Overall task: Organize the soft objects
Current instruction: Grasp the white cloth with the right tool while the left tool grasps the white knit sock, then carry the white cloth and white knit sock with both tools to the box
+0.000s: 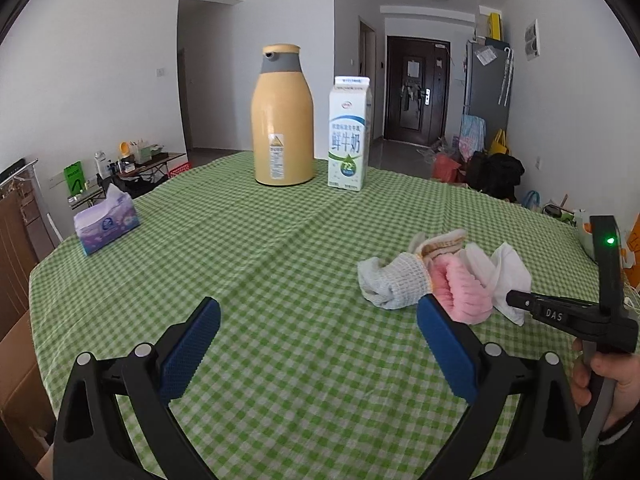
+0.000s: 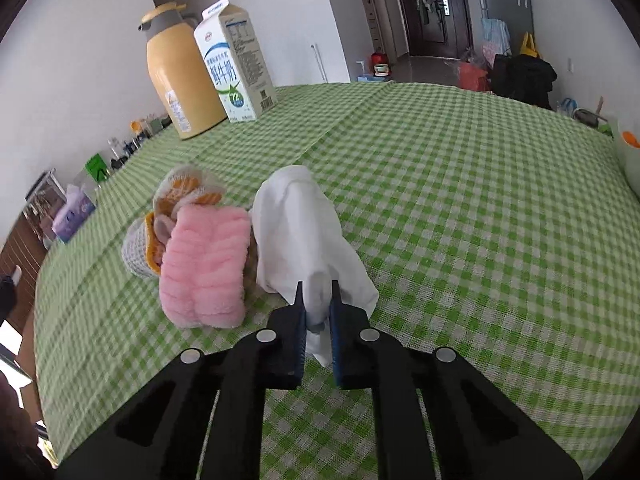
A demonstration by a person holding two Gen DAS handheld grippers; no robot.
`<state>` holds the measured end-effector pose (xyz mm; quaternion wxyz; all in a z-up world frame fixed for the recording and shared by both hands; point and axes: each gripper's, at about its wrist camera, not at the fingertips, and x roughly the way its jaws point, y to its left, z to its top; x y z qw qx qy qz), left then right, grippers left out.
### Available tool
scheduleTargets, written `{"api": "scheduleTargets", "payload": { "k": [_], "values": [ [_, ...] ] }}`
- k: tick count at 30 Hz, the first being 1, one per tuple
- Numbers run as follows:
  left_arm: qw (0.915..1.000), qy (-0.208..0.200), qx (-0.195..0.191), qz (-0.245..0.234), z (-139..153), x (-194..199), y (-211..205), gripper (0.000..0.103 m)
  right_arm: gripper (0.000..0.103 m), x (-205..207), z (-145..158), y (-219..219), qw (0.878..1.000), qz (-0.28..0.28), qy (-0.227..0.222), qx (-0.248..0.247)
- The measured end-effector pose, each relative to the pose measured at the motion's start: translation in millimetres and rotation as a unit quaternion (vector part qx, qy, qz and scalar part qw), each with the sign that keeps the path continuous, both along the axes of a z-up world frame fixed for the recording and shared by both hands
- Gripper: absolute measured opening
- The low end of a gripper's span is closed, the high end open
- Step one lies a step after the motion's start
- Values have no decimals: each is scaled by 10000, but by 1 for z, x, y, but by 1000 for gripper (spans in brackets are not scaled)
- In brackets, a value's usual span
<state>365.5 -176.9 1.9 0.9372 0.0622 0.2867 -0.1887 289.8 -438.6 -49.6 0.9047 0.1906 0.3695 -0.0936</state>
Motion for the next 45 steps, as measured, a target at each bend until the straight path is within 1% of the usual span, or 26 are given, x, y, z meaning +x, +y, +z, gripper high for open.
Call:
{"api": "scheduleTargets", "payload": {
  "k": [2,3,4,6,8,10,11,13,14,15,16,17,18,19,21,24,26,28,30,35,38,41,45],
  "values": [
    [9994,309,52,-115,-7,16,-22,95,10,-6,4,-6,9999,-109,-109,22],
    [9985,509,64,-181,-12,27,-35,95,10,-10,9,-9,9996,-169,-213,22],
    [9979,607,65,-205,-16,34,-45,95,10,-14,14,-13,9991,-234,-352,30],
    [9966,773,137,-234,-28,53,-65,95,10,-21,22,-21,9970,-353,-678,93],
    [9953,881,353,-183,-39,68,-81,95,10,-28,26,-28,9948,-441,-902,166],
    [9922,1036,682,-109,-52,82,-96,95,10,-29,24,-35,9930,-439,-1020,409],
    [9909,1123,732,-124,-55,86,-101,95,10,-33,24,-40,9919,-432,-1070,540],
    [9899,1257,650,-96,-59,92,-105,94,10,-37,24,-46,9914,-403,-1097,596],
    [9898,1307,551,-136,-59,93,-106,83,10,-35,23,-44,9915,-394,-1081,609],
    [9891,1372,476,-246,-60,94,-108,76,10,-35,23,-44,9913,-399,-1089,629],
    [9887,1397,425,-347,-61,95,-111,56,10,-33,23,-42,9912,-387,-1088,645],
    [9886,1384,403,-428,-61,94,-114,43,10,-34,23,-42,9915,-380,-1077,619],
    [9891,1328,446,-444,-59,93,-117,40,10,-32,22,-40,9917,-404,-1071,581],
    [9901,1235,502,-444,-56,91,-119,32,10,-30,22,-39,9918,-415,-1065,577],
    [9922,1074,479,-418,-47,87,-118,29,10,-30,22,-40,9915,-428,-1066,605],
    [9957,839,255,-296,-23,83,-102,28,10,-28,19,-40,9921,-435,-1018,594],
    [9980,589,122,-186,-1,78,-87,28,10,-28,20,-38,9923,-411,-1017,571],
    [9990,416,-45,-151,17,70,-73,27,10,-27,20,-35,9929,-387,-1008,503],
    [9994,284,-118,-146,30,62,-61,27,10,-26,20,-31,9933,-358,-1002,458],
    [9998,71,-166,-72,49,43,-27,28,10,-26,27,-21,9934,-299,-1068,279],
    [9997,-16,-247,44,58,33,3,27,10,-28,35,-12,9934,-300,-1110,-39],
    [9991,-127,-314,236,67,24,35,28,10,-31,52,3,9913,-228,-1263,-288],
    [9969,-233,-407,625,76,15,90,28,10,-25,76,32,9880,34,-1487,-405]
  ]
}}
